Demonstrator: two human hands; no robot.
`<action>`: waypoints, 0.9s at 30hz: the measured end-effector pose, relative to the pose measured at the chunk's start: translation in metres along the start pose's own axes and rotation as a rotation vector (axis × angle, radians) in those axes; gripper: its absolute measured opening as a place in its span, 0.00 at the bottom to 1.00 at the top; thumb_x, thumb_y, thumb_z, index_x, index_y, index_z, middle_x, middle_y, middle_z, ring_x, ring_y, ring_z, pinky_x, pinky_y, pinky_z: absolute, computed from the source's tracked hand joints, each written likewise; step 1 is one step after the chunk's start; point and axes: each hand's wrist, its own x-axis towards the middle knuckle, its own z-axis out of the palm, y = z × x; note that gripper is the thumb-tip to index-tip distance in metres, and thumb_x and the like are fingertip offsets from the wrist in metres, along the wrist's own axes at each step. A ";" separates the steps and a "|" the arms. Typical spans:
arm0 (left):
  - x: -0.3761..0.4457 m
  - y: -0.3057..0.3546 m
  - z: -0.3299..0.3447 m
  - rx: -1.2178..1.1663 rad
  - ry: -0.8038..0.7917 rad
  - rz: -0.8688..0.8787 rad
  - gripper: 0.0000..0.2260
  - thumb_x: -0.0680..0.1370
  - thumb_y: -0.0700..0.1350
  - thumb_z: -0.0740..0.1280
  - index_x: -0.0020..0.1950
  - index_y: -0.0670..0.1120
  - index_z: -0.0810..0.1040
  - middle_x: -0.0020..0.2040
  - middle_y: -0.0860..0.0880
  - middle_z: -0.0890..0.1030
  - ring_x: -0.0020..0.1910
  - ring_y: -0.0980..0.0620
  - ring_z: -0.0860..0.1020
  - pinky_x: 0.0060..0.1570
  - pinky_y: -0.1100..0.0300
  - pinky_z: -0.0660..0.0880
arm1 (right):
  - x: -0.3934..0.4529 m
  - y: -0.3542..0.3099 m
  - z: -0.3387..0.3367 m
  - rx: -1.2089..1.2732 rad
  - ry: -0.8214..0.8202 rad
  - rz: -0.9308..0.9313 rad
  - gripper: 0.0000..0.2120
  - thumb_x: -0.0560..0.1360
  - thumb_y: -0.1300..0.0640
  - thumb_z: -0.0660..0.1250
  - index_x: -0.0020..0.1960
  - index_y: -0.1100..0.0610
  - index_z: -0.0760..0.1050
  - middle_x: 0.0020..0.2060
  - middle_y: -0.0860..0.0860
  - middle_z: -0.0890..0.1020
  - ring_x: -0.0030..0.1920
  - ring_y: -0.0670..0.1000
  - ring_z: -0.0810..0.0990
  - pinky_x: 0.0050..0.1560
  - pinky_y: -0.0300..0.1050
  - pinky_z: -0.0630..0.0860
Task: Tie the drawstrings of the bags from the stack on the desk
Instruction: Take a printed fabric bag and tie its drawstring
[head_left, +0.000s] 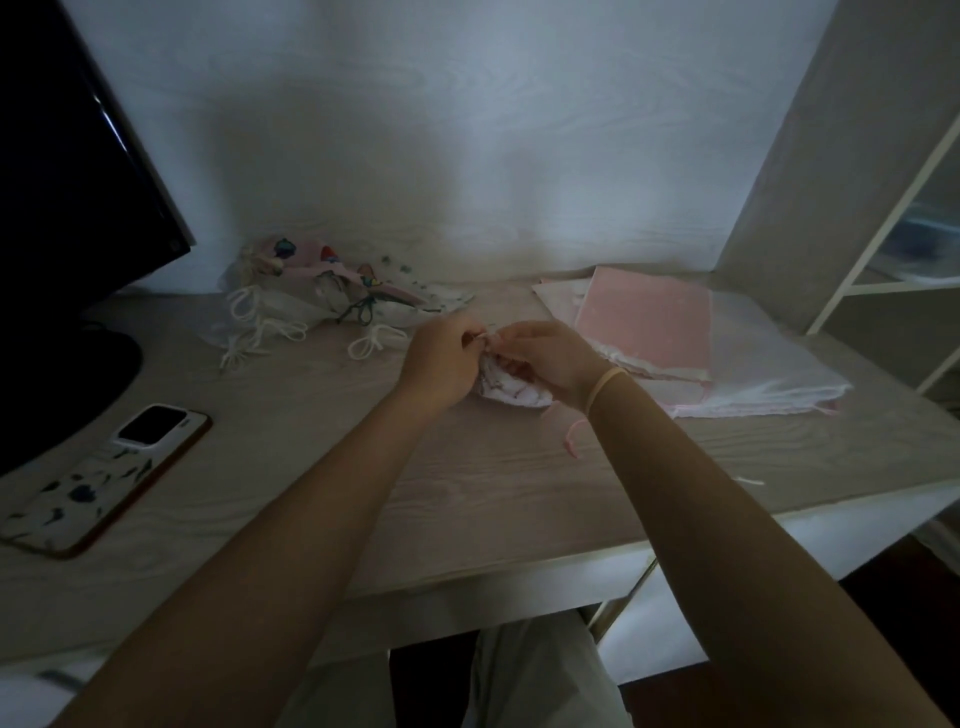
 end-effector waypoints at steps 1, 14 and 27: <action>0.000 0.000 0.001 -0.021 0.029 -0.016 0.05 0.79 0.42 0.66 0.51 0.43 0.81 0.49 0.47 0.82 0.46 0.51 0.77 0.44 0.61 0.71 | -0.001 0.001 0.002 0.236 -0.055 0.062 0.07 0.76 0.65 0.66 0.48 0.70 0.77 0.38 0.60 0.79 0.38 0.52 0.78 0.46 0.45 0.78; -0.004 -0.012 0.004 -0.401 0.024 -0.240 0.05 0.71 0.42 0.76 0.46 0.48 0.84 0.44 0.52 0.83 0.48 0.51 0.82 0.53 0.56 0.78 | 0.009 0.010 0.010 0.500 -0.081 0.140 0.07 0.77 0.69 0.62 0.41 0.65 0.75 0.29 0.53 0.73 0.29 0.46 0.71 0.32 0.35 0.73; -0.001 -0.014 -0.016 -0.195 -0.304 -0.185 0.11 0.75 0.45 0.68 0.35 0.46 0.71 0.28 0.50 0.68 0.25 0.56 0.65 0.23 0.66 0.61 | 0.012 0.013 0.001 0.141 0.289 0.025 0.08 0.74 0.70 0.67 0.52 0.71 0.78 0.31 0.55 0.80 0.25 0.44 0.79 0.35 0.36 0.80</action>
